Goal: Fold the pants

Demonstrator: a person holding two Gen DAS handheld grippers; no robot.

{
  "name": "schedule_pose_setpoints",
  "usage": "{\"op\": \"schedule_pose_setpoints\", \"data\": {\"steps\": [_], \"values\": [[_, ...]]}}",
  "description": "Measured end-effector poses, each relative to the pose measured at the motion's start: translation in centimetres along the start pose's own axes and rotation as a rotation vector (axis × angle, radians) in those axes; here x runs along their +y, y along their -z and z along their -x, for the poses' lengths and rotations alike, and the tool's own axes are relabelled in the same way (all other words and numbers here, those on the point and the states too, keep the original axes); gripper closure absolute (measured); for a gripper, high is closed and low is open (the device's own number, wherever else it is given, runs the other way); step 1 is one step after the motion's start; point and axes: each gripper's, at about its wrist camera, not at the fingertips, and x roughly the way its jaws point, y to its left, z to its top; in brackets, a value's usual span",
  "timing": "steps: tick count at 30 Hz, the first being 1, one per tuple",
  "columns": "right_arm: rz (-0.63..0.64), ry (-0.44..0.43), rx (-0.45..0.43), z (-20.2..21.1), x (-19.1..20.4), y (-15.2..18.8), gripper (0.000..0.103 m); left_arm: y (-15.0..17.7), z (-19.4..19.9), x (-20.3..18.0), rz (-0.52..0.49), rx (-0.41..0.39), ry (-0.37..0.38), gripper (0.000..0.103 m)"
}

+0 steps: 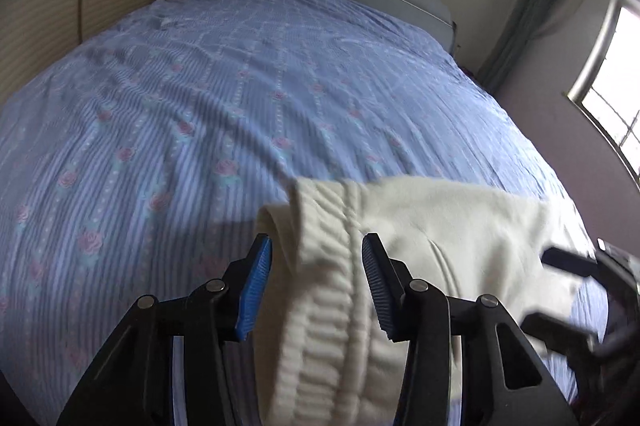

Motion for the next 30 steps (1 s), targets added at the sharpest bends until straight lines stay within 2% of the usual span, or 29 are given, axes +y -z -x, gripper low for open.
{"op": "schedule_pose_setpoints", "data": {"steps": [4, 11, 16, 19, 21, 23, 27, 29, 30], "values": [[-0.008, 0.018, 0.008, -1.0, 0.0, 0.2, 0.032, -1.0, -2.1, 1.3, 0.065, 0.002, 0.001, 0.058], [-0.031, 0.024, 0.024, -2.0, -0.7, 0.3, 0.032, -2.3, -3.7, -0.5, -0.058, 0.0, -0.041, 0.057], [-0.059, 0.015, 0.033, -2.1, -1.0, 0.3, 0.032, -3.1, -5.4, -0.7, -0.008, 0.057, -0.011, 0.059], [-0.057, 0.007, 0.025, -1.7, -0.9, 0.3, 0.032, -3.3, -4.2, -0.6, -0.008, 0.038, 0.005, 0.065], [-0.051, -0.001, 0.01, -1.3, -0.8, 0.4, 0.032, -3.1, -2.0, -0.8, -0.016, -0.023, 0.043, 0.074], [-0.053, -0.013, 0.001, -1.0, -0.8, 0.5, 0.032, -2.5, -0.9, -0.9, -0.028, -0.046, 0.078, 0.074], [-0.054, -0.035, 0.002, -0.8, -0.3, 0.5, 0.032, -1.3, -2.5, -0.4, -0.03, 0.036, 0.067, 0.074], [-0.045, -0.031, -0.004, -0.7, 0.0, 0.5, 0.032, -0.8, -3.3, 0.3, 0.019, 0.058, 0.083, 0.073], [-0.04, -0.029, -0.005, -0.7, 0.1, 0.5, 0.032, -0.5, -3.5, 0.7, 0.057, 0.06, 0.101, 0.069]]}}
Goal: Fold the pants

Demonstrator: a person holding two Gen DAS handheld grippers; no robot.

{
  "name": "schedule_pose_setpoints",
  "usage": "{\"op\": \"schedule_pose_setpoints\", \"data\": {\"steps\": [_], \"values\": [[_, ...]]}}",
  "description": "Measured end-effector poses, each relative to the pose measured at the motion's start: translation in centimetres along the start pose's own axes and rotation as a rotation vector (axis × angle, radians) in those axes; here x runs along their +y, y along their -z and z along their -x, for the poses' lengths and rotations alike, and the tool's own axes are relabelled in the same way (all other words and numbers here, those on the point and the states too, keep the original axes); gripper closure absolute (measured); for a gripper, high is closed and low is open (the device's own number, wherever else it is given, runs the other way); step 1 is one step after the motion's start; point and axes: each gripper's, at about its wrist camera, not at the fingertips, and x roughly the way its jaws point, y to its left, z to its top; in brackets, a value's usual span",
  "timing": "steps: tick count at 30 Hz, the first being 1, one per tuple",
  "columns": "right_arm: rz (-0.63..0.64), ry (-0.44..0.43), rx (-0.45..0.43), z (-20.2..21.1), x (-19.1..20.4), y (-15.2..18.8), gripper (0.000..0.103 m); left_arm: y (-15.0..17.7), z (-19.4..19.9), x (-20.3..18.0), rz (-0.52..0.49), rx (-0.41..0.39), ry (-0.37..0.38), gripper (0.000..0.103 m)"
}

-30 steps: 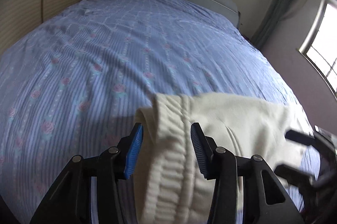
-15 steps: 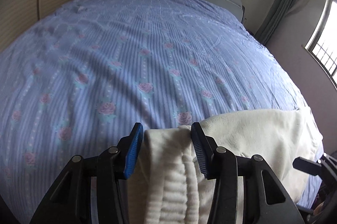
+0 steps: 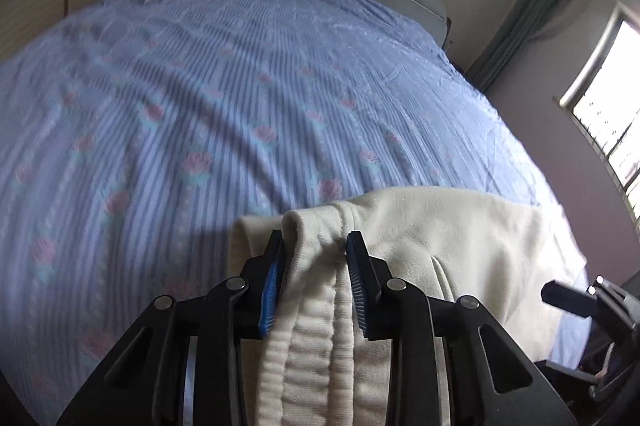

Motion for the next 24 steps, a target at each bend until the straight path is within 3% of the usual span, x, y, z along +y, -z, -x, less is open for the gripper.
{"op": "schedule_pose_setpoints", "data": {"steps": [3, 6, 8, 9, 15, 18, 21, 24], "values": [[0.002, 0.0, 0.004, 0.0, 0.2, 0.2, 0.032, 0.5, -0.2, 0.2, 0.048, -0.007, 0.009, 0.067], [-0.014, -0.014, 0.009, -0.1, 0.1, 0.4, 0.032, 0.8, -0.4, -0.3, 0.053, 0.001, -0.072, 0.071], [-0.019, -0.014, 0.007, 0.0, 0.1, 0.5, 0.032, 0.8, 0.0, -0.9, 0.063, -0.016, -0.113, 0.079], [-0.019, -0.015, 0.007, 0.1, 0.1, 0.5, 0.032, 0.9, 0.6, -1.1, 0.063, -0.033, -0.138, 0.09], [0.001, -0.022, -0.043, 1.5, 0.4, 0.1, 0.032, 0.0, 4.6, -0.3, 0.15, -0.113, -0.13, 0.093], [0.009, -0.015, -0.069, 2.0, 0.4, -0.3, 0.032, -0.5, 2.6, 0.5, 0.127, -0.053, -0.186, 0.092], [0.025, 0.03, -0.057, 1.7, 0.0, -0.4, 0.032, -0.6, 0.3, 1.2, 0.141, 0.017, -0.259, 0.084], [0.037, 0.065, -0.034, 2.0, -1.2, -0.3, 0.032, -1.0, 3.1, 0.3, 0.15, -0.081, -0.38, 0.051]]}}
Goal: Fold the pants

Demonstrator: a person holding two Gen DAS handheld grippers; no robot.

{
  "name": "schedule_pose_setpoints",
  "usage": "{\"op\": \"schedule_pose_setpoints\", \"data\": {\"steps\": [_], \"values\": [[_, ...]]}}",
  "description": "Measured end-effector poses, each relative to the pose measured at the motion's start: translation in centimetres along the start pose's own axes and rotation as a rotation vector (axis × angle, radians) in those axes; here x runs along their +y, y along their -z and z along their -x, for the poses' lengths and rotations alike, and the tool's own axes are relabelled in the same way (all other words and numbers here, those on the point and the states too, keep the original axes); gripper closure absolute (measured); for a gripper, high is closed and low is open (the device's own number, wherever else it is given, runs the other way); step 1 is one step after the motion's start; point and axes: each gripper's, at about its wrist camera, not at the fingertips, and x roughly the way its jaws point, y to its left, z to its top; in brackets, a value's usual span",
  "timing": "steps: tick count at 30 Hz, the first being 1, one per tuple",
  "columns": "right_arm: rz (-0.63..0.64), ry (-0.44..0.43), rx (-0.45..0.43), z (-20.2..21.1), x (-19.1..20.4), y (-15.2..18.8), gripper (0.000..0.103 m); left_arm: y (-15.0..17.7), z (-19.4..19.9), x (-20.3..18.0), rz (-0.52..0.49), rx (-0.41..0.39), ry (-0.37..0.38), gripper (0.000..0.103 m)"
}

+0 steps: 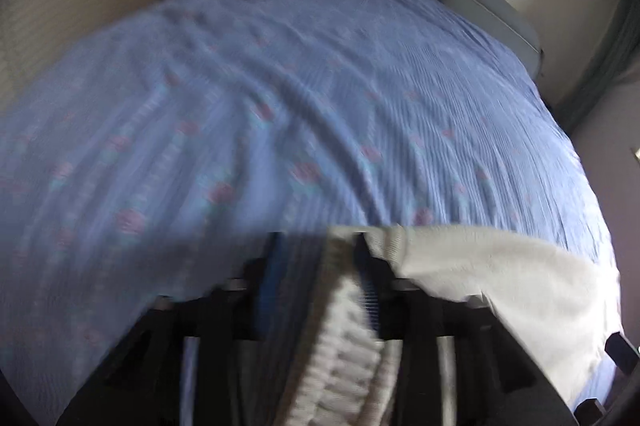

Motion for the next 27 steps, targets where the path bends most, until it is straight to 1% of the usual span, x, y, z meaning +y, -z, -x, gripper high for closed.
{"op": "schedule_pose_setpoints", "data": {"steps": [1, 2, 3, 5, 7, 10, 12, 13, 14, 16, 18, 19, 21, 22, 24, 25, 26, 27], "values": [[-0.004, 0.003, 0.0, 0.4, -0.5, 0.0, 0.032, -0.1, 1.6, 0.0, -0.009, -0.046, -0.054, 0.038], [-0.009, 0.0, -0.003, 1.0, -1.1, 0.2, 0.032, -0.1, 3.4, -0.1, -0.036, -0.086, -0.108, 0.034], [-0.014, -0.008, -0.006, 1.6, -1.7, 0.4, 0.032, 0.0, 4.7, -0.3, -0.058, -0.104, -0.13, 0.032], [-0.019, -0.022, -0.002, 2.9, -2.9, 1.1, 0.032, 1.1, 7.6, -0.8, -0.113, -0.104, -0.107, 0.032], [-0.016, -0.04, -0.004, 4.4, -4.1, 2.3, 0.032, 3.3, 9.9, -1.6, -0.183, -0.077, -0.055, 0.032], [0.003, -0.058, 0.013, 6.6, -5.6, 4.6, 0.032, 7.0, 11.9, -2.9, -0.244, 0.004, 0.035, 0.032], [0.027, -0.072, 0.043, 7.8, -6.4, 6.4, 0.032, 9.0, 12.5, -4.0, -0.273, 0.052, 0.119, 0.032], [0.048, -0.075, 0.057, 8.3, -6.7, 7.4, 0.032, 10.2, 12.9, -4.6, -0.298, 0.059, 0.142, 0.032], [0.066, -0.068, 0.072, 8.8, -7.0, 8.4, 0.032, 11.0, 13.3, -5.6, -0.326, 0.063, 0.145, 0.032], [0.091, -0.079, 0.104, 9.3, -7.6, 10.6, 0.032, 13.1, 13.7, -7.5, -0.419, 0.053, 0.124, 0.032], [0.129, -0.084, 0.131, 9.5, -8.2, 12.5, 0.032, 14.9, 13.7, -10.0, -0.535, 0.044, 0.08, 0.032], [0.148, -0.086, 0.138, 9.5, -8.3, 13.4, 0.032, 15.5, 13.5, -11.1, -0.575, 0.053, 0.06, 0.032], [0.152, -0.097, 0.154, 9.1, -8.7, 14.8, 0.032, 16.6, 13.3, -13.7, -0.639, 0.093, 0.053, 0.032], [0.141, -0.111, 0.162, 8.9, -9.1, 15.4, 0.032, 16.9, 13.1, -14.8, -0.657, 0.121, 0.045, 0.032], [0.151, -0.121, 0.168, 8.2, -9.4, 16.4, 0.032, 17.2, 12.5, -17.0, -0.662, 0.194, 0.022, 0.032], [0.145, -0.124, 0.186, 7.6, -9.5, 16.6, 0.033, 17.3, 12.2, -17.6, -0.65, 0.215, 0.033, 0.032], [0.119, -0.144, 0.207, 7.0, -9.7, 16.8, 0.033, 17.4, 11.7, -18.3, -0.623, 0.236, 0.061, 0.032], [0.081, -0.183, 0.227, 6.5, -10.1, 16.9, 0.033, 17.4, 11.4, -18.8, -0.59, 0.244, 0.086, 0.032]]}}
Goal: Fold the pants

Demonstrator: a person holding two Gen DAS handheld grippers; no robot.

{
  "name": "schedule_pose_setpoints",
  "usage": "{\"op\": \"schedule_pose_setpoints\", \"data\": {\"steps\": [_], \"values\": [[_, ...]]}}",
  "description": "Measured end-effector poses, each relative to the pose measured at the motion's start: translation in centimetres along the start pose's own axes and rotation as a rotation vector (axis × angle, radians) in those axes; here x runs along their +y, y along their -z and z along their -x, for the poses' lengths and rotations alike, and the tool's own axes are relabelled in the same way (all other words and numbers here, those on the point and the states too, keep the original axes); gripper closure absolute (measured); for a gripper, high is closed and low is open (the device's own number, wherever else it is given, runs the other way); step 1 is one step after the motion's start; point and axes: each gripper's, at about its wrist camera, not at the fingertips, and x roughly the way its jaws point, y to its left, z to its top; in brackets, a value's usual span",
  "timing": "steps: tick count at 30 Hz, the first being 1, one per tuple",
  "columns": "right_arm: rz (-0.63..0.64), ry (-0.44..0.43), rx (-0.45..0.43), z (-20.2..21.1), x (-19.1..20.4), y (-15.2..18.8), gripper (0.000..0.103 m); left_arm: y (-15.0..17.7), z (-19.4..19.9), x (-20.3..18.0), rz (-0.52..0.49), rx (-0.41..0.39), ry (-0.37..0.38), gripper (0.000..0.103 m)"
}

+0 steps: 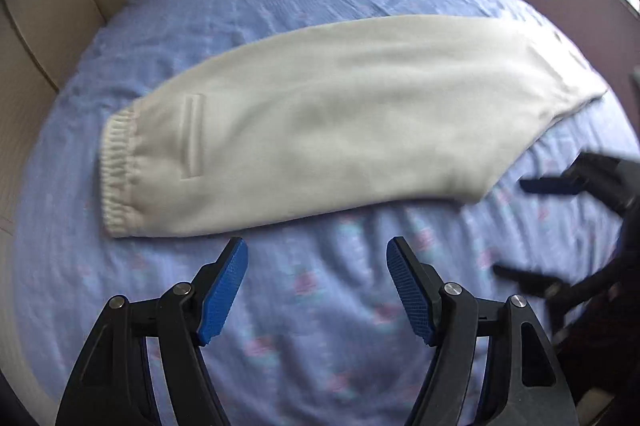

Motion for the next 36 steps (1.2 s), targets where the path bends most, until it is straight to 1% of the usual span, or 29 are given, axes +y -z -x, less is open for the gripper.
{"op": "schedule_pose_setpoints", "data": {"steps": [2, 4, 5, 6, 7, 9, 13, 15, 20, 23, 25, 30, 32, 33, 35, 36], "values": [[-0.035, -0.033, 0.025, -0.9, -0.5, 0.0, 0.034, 0.2, -0.5, -0.4, 0.074, -0.02, 0.015, 0.032], [-0.044, -0.033, 0.028, -1.6, -0.8, -0.1, 0.034, 0.5, -1.3, -0.2, 0.092, 0.011, -0.029, 0.032], [-0.046, -0.035, 0.037, -1.9, -0.9, -0.1, 0.034, 0.7, -1.4, 0.0, 0.105, 0.008, -0.072, 0.032], [-0.058, -0.044, 0.045, -2.2, -1.2, -0.1, 0.034, 0.9, -1.6, 0.2, 0.112, 0.008, -0.099, 0.032], [-0.076, -0.059, 0.057, -2.6, -1.5, -0.1, 0.034, 1.2, -1.7, 0.3, 0.115, 0.014, -0.108, 0.032], [-0.102, -0.088, 0.092, -3.7, -1.7, -0.2, 0.034, 1.4, -2.0, 0.8, 0.138, 0.028, -0.092, 0.032], [-0.109, -0.064, 0.098, -4.5, -2.4, -0.1, 0.035, 1.9, -2.2, 1.7, 0.209, 0.044, -0.06, 0.032], [-0.105, -0.036, 0.077, -4.1, -2.5, -0.4, 0.038, 2.0, -2.1, 1.6, 0.207, 0.046, -0.056, 0.032], [-0.105, 0.017, -0.005, -2.6, -3.1, -1.3, 0.038, 2.0, -2.4, 0.8, 0.169, 0.043, -0.064, 0.032], [-0.114, 0.021, -0.034, -2.4, -3.3, -2.1, 0.038, 1.9, -2.4, 0.3, 0.152, 0.04, -0.066, 0.032], [-0.094, 0.041, -0.031, -3.2, -2.9, -2.3, 0.038, 1.9, -2.4, 0.1, 0.14, 0.039, -0.082, 0.032], [-0.056, 0.079, 0.033, -5.6, -1.5, -2.0, 0.038, 2.1, -2.5, 0.3, 0.135, 0.04, -0.1, 0.032], [-0.023, 0.098, 0.022, -5.4, -1.1, -2.2, 0.046, 2.1, -2.5, 0.5, 0.14, 0.035, -0.108, 0.032], [-0.024, 0.098, 0.004, -5.0, -1.1, -2.5, 0.053, 2.0, -2.5, 0.5, 0.147, 0.035, -0.109, 0.032], [-0.055, 0.101, -0.052, -4.0, -1.9, -3.2, 0.058, 2.0, -2.6, 0.7, 0.162, 0.034, -0.099, 0.032], [-0.067, 0.096, -0.066, -3.8, -2.4, -3.5, 0.063, 2.0, -2.6, 0.7, 0.167, 0.036, -0.095, 0.032]]}}
